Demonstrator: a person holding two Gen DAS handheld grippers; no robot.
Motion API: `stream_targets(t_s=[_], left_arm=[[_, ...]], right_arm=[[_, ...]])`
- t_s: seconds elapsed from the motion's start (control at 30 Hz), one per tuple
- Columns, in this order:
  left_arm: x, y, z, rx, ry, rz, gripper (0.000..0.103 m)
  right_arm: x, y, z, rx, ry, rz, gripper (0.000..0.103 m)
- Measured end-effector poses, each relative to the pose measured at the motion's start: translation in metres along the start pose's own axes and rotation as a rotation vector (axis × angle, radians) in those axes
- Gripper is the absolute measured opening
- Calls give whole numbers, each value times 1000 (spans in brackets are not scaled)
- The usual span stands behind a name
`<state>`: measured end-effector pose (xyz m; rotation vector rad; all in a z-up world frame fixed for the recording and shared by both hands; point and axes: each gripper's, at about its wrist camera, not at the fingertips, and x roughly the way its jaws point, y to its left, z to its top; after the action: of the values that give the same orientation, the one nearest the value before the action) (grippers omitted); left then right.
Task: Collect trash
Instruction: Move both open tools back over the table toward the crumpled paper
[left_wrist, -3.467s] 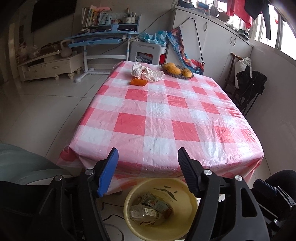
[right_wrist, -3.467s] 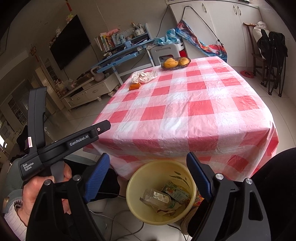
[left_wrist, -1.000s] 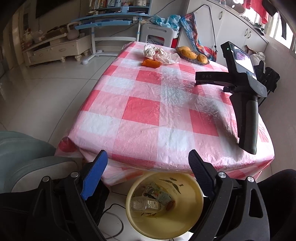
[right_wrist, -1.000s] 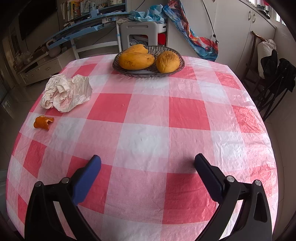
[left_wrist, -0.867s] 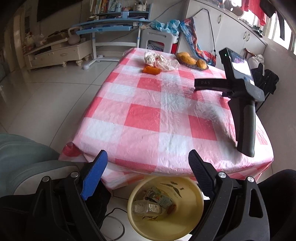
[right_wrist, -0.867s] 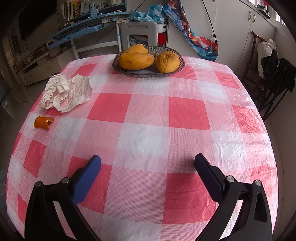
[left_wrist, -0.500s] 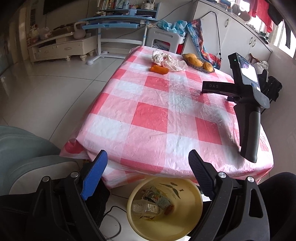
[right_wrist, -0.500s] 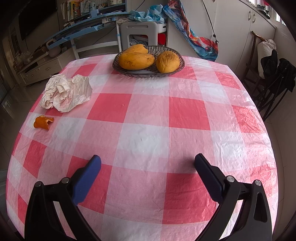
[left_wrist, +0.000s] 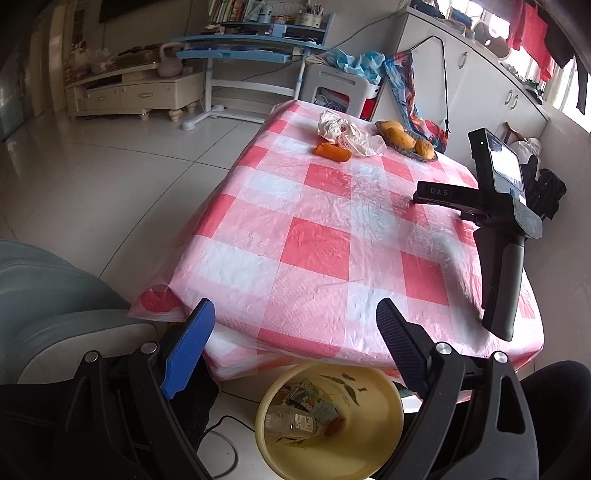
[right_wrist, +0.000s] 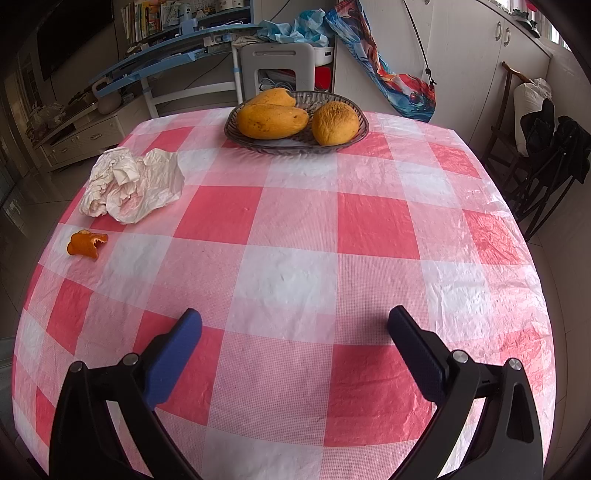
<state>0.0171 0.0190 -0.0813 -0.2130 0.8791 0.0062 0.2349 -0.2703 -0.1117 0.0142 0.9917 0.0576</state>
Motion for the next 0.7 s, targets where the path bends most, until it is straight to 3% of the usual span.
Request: stream_targets(t_s=[0.43,0.7], left_arm=[[-14,-4,3,18,-22,-3,86],[-21,-18,47,76,-63,26,88]], right_arm=[[1,1,1,0,0,0,96],[1,1,1,0,0,0,96]])
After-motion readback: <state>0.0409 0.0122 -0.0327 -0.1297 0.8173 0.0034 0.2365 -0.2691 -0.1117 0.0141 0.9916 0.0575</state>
